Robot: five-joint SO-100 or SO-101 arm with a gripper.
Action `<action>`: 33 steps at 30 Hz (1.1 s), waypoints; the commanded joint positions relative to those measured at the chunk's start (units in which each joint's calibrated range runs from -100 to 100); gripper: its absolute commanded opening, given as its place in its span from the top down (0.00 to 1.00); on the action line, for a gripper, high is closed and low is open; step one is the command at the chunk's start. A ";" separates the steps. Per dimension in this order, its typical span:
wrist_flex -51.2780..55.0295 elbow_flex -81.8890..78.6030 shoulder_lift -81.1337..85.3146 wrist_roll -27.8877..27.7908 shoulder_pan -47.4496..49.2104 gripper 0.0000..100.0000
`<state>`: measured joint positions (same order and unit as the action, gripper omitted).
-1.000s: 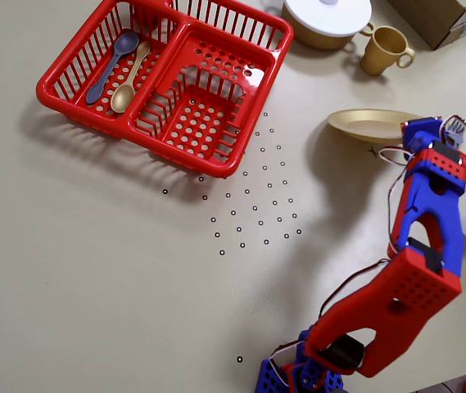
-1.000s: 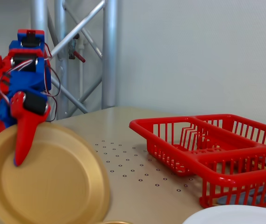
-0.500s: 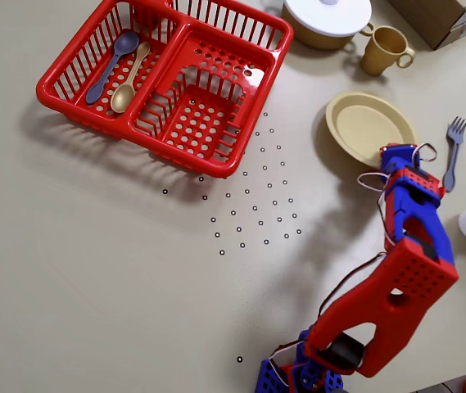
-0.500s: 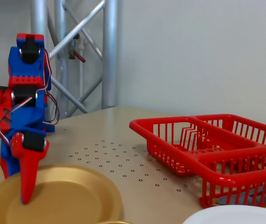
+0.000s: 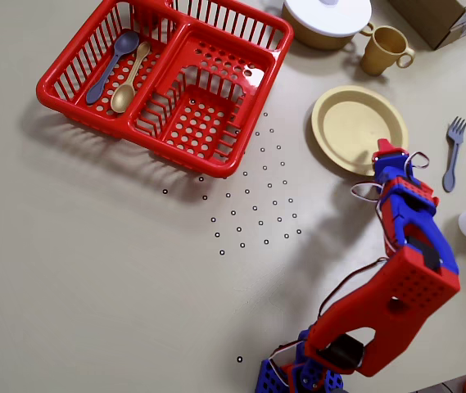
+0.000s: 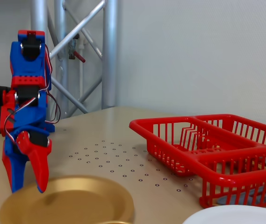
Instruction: Grasp the plate, place it on the cross drawn on the table.
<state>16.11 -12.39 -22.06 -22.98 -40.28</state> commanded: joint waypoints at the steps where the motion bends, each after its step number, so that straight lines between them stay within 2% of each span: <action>1: 0.35 -2.03 6.34 -0.49 -0.35 0.72; 8: 0.19 -16.44 18.00 -3.37 -1.50 0.69; 12: 1.72 -22.06 24.00 -2.00 0.37 0.73; 16: 1.72 -26.42 30.51 3.03 4.68 0.79; 22: 1.80 -27.32 37.36 14.21 14.30 0.88; 27: 1.80 -26.23 41.75 16.56 23.12 1.00; 33: 1.72 -24.42 48.52 22.95 31.02 1.00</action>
<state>17.71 -41.41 20.83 -2.12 -11.24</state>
